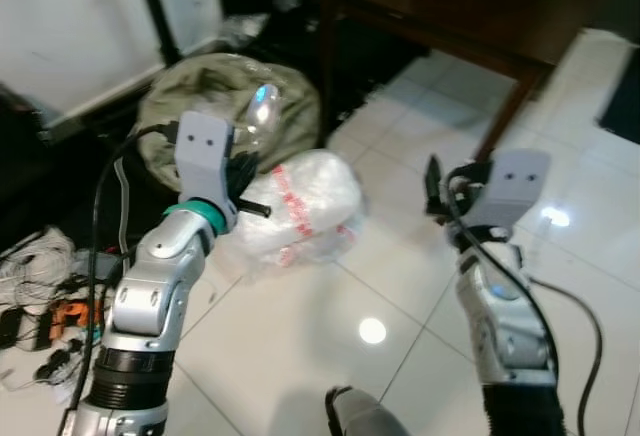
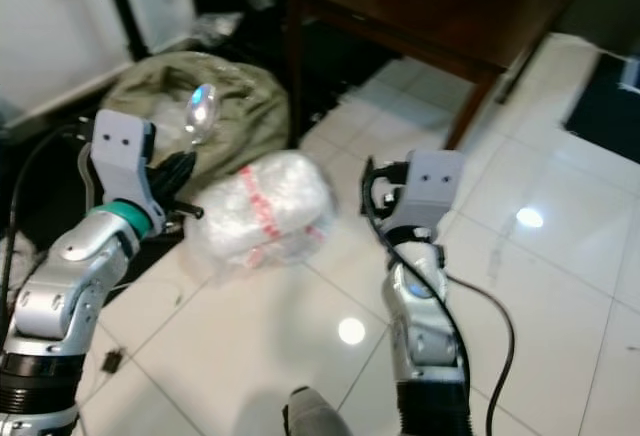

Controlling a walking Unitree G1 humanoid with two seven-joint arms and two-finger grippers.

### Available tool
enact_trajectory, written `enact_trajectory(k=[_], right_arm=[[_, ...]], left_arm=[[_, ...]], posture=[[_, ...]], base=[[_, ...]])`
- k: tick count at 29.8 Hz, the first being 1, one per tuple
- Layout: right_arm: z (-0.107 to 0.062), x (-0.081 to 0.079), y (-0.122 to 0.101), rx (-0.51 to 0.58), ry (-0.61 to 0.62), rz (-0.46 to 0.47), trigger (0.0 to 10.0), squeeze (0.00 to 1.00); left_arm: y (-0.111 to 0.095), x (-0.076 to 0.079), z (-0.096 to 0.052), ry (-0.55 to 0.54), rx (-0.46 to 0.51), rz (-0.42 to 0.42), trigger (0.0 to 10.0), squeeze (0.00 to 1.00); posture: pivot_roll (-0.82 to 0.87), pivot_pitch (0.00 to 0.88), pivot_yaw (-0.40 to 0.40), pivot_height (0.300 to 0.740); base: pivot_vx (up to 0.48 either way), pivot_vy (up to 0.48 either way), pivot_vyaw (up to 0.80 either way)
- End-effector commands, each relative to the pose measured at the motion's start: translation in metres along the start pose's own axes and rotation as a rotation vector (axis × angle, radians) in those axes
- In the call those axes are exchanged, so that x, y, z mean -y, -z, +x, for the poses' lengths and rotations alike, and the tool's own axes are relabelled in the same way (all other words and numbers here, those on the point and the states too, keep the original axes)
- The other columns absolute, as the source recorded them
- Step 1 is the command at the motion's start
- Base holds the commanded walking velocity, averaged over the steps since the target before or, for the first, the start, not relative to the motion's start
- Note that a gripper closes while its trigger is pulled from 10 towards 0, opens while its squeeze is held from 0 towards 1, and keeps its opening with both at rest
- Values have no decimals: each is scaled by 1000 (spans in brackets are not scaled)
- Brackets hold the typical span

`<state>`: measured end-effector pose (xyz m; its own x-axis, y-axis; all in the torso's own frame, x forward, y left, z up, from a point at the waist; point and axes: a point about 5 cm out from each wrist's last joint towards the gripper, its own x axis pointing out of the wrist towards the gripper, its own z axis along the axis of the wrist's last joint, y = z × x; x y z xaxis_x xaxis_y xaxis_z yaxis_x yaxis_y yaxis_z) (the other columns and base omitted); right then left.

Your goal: Setting the table

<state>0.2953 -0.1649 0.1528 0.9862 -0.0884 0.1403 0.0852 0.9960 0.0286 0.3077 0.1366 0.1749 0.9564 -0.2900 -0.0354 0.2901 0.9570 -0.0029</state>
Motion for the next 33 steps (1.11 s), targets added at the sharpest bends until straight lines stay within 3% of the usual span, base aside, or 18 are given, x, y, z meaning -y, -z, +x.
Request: enact_trajectory(k=[1, 24, 33], right_arm=[[-1, 3, 3, -15, 9, 1, 10000, 0], [0, 2, 3, -15, 3, 0, 10000, 0], [2, -5, 10, -40, -35, -6, 10000, 0]], left_arm=[[2, 0, 0, -1, -7, 3, 10000, 0], [6, 0, 0, -7, -15, -3, 10000, 0], [22, -3, 2, -31, -60, 12, 10000, 0]], posture=[[-154, 0, 87, 740], [-152, 0, 82, 740], [-138, 0, 66, 740]], base=[[0, 0, -800], [0, 0, -800], [0, 0, -800]])
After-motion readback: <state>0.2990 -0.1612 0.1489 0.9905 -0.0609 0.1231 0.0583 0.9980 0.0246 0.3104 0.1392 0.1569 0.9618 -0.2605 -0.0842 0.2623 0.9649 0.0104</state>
